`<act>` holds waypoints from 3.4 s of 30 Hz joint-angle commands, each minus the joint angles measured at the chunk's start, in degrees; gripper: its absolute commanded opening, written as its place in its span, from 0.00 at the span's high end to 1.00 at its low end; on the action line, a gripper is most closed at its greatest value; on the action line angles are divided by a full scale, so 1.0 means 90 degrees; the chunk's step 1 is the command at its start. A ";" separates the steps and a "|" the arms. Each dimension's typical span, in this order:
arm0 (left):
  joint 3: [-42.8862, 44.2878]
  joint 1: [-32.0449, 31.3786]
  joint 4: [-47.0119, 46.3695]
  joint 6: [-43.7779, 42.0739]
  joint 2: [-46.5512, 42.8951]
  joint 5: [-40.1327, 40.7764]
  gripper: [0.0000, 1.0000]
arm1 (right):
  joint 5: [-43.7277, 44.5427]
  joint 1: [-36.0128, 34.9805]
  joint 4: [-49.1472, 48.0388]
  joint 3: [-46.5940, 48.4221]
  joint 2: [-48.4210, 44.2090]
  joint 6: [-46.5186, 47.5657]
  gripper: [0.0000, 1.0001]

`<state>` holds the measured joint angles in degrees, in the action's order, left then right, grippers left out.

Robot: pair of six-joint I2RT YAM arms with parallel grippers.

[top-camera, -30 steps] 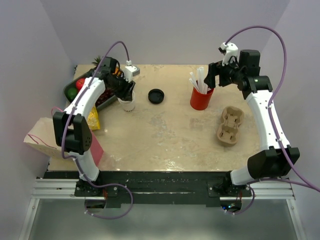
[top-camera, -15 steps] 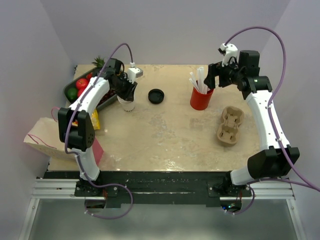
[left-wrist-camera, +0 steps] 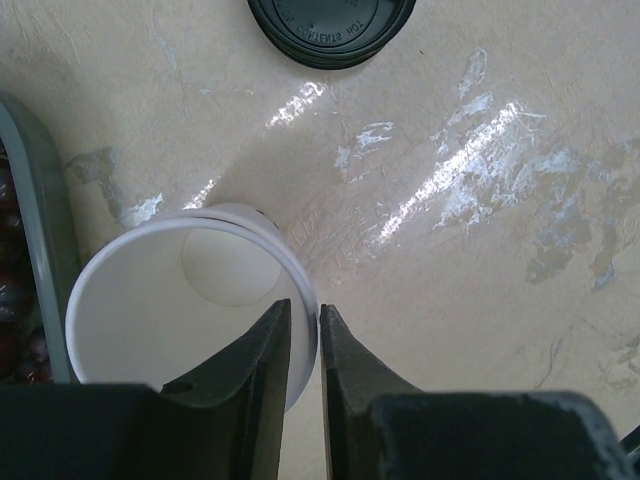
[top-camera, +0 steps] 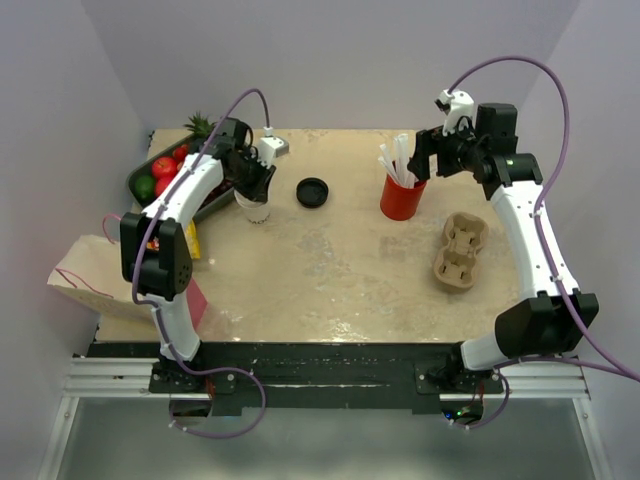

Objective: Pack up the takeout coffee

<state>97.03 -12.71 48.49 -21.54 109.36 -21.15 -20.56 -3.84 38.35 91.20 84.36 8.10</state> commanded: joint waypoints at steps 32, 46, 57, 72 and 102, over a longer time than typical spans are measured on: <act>-0.0810 -0.0707 -0.0436 -0.0596 -0.1506 0.2301 1.00 | -0.0167 -0.0023 -0.0286 0.0179 0.0041 -0.0245 0.14; -0.0304 -0.0433 -0.0146 -0.0613 -0.1195 0.2320 1.00 | -0.0089 -0.0013 -0.0442 -0.0259 -0.0261 -0.0206 0.14; 0.0426 -0.0355 0.0442 -0.0126 -0.0803 0.1414 1.00 | -0.0128 -0.0013 -0.0423 -0.0231 -0.0223 -0.0226 0.14; 0.0505 0.0016 0.0430 0.0040 -0.0745 0.0887 1.00 | -0.0167 -0.0013 -0.0511 -0.0250 -0.0115 -0.0226 0.14; 0.1213 -0.0022 0.1236 -0.0074 -0.0157 0.1590 1.00 | -0.0128 -0.0013 -0.0491 -0.0104 0.0227 -0.0226 0.14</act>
<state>105.19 -13.80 58.13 -21.41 107.98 -11.44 -20.73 -3.84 35.14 88.18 86.48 6.42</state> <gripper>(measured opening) 0.021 0.858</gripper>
